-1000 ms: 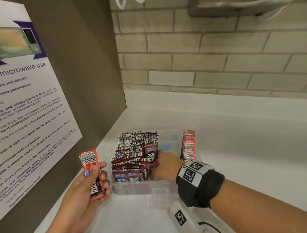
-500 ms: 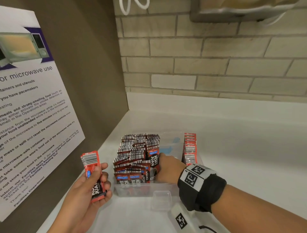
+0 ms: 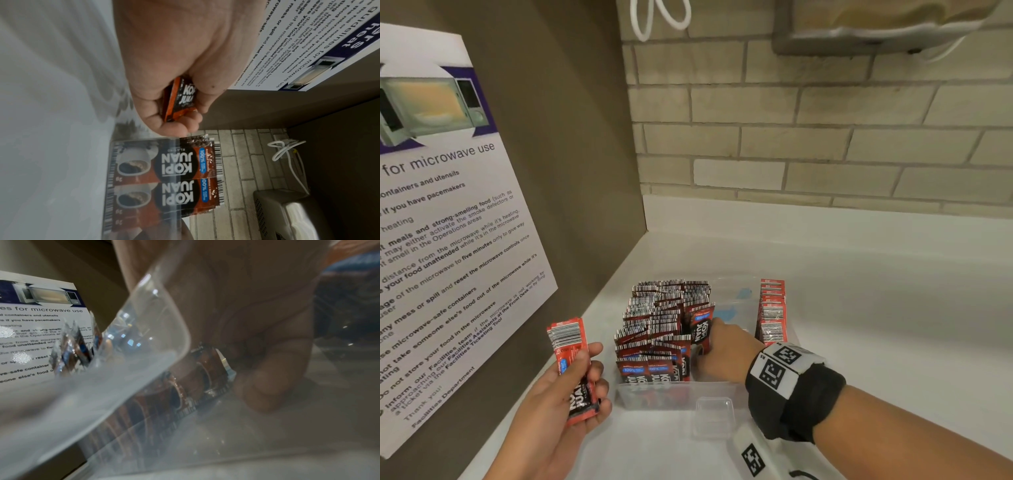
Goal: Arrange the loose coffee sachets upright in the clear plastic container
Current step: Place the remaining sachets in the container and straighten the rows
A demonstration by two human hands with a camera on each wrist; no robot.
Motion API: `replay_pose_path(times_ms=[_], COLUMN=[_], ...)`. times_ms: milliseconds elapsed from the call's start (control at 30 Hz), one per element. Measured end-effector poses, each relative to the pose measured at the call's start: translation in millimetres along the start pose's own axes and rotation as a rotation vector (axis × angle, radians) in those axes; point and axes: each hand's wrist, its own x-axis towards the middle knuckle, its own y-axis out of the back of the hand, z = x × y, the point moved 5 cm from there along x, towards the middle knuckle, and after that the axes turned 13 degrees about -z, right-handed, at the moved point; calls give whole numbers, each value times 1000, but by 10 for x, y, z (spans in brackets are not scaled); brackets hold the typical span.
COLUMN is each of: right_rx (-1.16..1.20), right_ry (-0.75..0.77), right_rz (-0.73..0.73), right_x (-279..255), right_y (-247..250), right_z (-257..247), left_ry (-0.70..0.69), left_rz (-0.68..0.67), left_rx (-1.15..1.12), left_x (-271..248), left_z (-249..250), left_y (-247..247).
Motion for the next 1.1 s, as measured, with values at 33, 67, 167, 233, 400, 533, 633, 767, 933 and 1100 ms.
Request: replay_pose_path(times_ms=[33, 67, 167, 233, 400, 533, 633, 767, 933, 1100], right_rx=[2, 0, -8, -8, -12, 36, 66, 87, 38, -52], right_ry=[-4, -4, -3, 7, 16, 25, 4, 1, -24, -38], right_rz=[-3, -9, -17, -28, -46, -39, -16, -27, -25, -14], right_x=[5, 3, -6, -25, -23, -30, -1, 23, 4, -14], right_y=[-2, -3, -3, 1, -4, -2, -16, -30, -10, -4], right_z=[0, -1, -1, -11, -15, -15, 3, 18, 5, -26], left_ry=[1, 2, 6, 7, 3, -1, 0, 6, 7, 20], left_rz=[1, 2, 2, 1, 2, 7, 8, 3, 13, 22], left_rx=[-3, -5, -3, -7, 1, 10, 9, 7, -3, -3], left_x=[1, 1, 1, -1, -3, -4, -4, -6, 0, 9], left_z=[-4, -4, -3, 0, 21, 34, 39, 26, 1, -34], left_y=[1, 3, 8, 10, 2, 19, 24, 6, 21, 21])
